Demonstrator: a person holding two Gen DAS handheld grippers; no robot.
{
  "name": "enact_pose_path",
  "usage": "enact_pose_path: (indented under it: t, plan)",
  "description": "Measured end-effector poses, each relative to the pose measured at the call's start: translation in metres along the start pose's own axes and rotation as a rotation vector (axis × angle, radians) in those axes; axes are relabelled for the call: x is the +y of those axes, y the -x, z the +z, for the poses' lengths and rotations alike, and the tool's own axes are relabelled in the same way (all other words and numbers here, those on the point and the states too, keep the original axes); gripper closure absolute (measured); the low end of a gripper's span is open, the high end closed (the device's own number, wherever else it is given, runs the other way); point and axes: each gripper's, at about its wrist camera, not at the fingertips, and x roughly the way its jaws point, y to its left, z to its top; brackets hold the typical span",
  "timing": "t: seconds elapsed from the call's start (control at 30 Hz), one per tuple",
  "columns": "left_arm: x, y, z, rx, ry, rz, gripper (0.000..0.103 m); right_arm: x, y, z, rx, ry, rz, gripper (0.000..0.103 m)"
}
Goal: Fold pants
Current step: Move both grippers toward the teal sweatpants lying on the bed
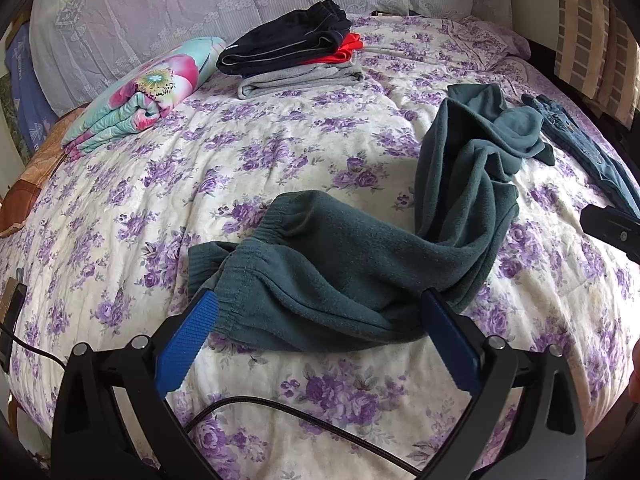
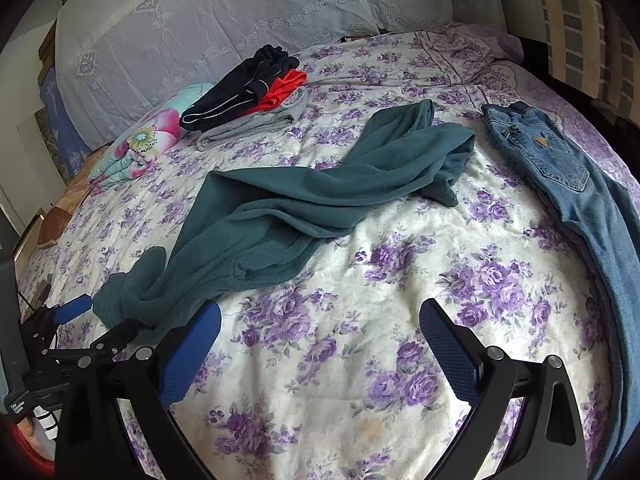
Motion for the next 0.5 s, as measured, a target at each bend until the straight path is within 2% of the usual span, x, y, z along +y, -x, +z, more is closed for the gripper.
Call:
enact_pose_path:
  t: [0.5]
  plan:
    - [-0.0021,-0.0039,-0.0018,0.011,0.001,-0.003,0.005,0.0008,-0.0013,0.0012,0.009,0.001,-0.004,0.004]
